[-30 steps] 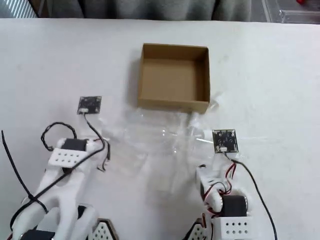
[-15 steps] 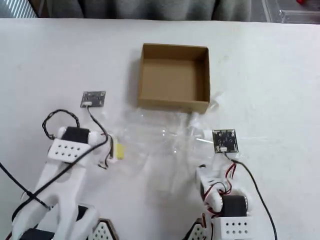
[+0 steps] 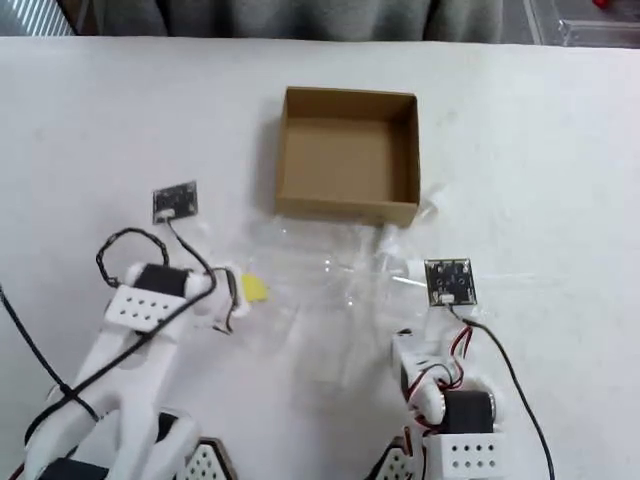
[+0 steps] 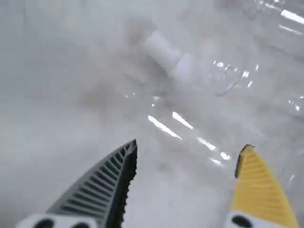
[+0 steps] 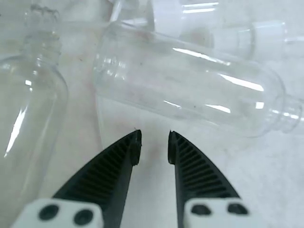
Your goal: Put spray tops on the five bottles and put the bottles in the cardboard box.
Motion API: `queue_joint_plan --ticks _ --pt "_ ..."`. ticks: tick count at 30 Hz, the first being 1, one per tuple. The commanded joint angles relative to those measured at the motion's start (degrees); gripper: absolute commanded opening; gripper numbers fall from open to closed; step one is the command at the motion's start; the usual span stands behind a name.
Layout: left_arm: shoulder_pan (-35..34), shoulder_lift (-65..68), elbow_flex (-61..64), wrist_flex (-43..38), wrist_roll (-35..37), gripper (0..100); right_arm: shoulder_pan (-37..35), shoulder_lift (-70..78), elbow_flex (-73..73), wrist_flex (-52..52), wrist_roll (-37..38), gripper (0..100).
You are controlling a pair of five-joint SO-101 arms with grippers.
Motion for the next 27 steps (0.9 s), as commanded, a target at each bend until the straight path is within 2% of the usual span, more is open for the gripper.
queue_joint_plan --ticks 1,4,22,27 --pt "1.80 0.66 3.16 -4.92 0.35 32 0.13 -0.40 0.53 0.40 -0.09 7.7" --pt "1.89 0.66 4.66 -6.95 0.35 32 0.13 -0.40 0.53 0.40 -0.09 7.6" --pt "-0.48 1.19 5.01 -6.68 -1.58 32 0.31 -0.40 0.53 0.40 -0.09 7.4" --pt "-2.77 11.30 1.05 -5.01 -6.51 32 0.40 -0.40 0.53 0.40 -0.09 7.4"
